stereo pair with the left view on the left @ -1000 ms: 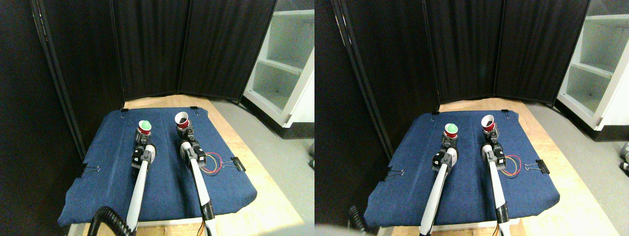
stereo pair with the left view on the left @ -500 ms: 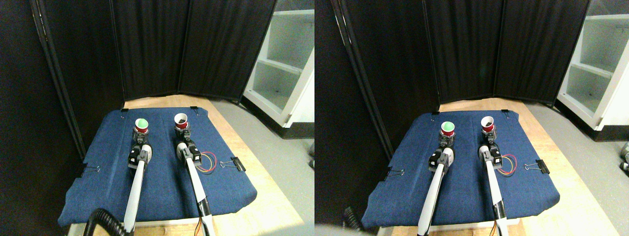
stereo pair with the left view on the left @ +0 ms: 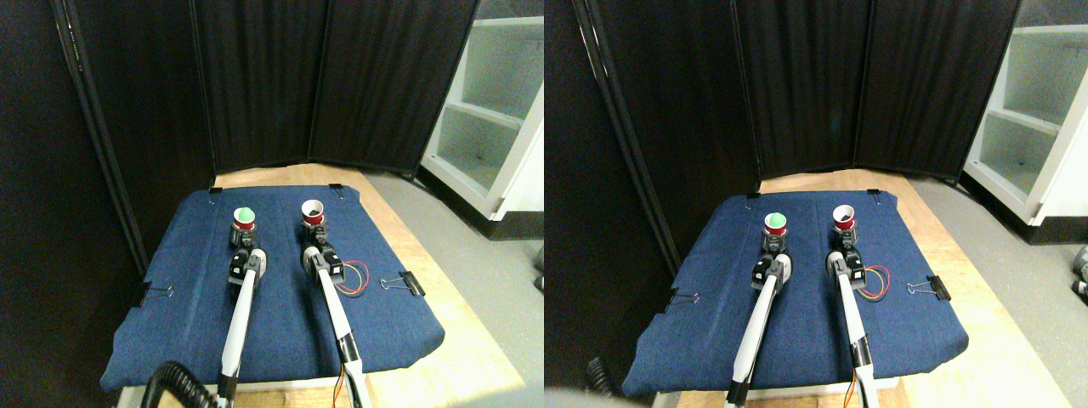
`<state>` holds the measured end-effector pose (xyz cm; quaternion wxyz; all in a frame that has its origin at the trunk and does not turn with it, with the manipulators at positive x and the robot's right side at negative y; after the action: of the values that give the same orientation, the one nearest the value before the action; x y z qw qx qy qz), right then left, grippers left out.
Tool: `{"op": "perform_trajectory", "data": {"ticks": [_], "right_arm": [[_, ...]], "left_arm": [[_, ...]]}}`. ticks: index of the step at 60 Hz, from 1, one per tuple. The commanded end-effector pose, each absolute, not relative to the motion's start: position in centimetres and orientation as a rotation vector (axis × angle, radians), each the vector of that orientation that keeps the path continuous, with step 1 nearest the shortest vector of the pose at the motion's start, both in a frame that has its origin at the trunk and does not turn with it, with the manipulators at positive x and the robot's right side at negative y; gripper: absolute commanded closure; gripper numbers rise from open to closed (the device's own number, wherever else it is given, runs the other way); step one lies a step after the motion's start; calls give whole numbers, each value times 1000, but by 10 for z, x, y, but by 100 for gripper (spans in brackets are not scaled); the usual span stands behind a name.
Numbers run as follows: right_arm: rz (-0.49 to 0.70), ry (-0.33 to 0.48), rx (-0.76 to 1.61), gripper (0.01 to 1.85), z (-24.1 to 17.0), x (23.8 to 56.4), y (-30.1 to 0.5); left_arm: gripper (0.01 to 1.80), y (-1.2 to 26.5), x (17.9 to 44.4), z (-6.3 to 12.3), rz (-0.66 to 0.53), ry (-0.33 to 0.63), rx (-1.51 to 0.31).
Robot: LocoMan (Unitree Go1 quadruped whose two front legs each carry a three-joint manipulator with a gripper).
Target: Pour (bimanual)
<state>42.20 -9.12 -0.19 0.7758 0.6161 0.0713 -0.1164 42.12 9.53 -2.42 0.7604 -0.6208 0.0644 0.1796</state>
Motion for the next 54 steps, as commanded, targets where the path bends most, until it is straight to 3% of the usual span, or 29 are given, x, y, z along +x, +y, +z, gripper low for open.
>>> {"op": "perform_trajectory", "data": {"ticks": [1,54], "right_arm": [[-262,118,1346,184,1,426,-93],[-350,119,1395,185,-12,430,-101]], "left_arm": [[180,98,428,-19,365,97,-1372],[180,94,427,-37,426,69,-1321]]}}
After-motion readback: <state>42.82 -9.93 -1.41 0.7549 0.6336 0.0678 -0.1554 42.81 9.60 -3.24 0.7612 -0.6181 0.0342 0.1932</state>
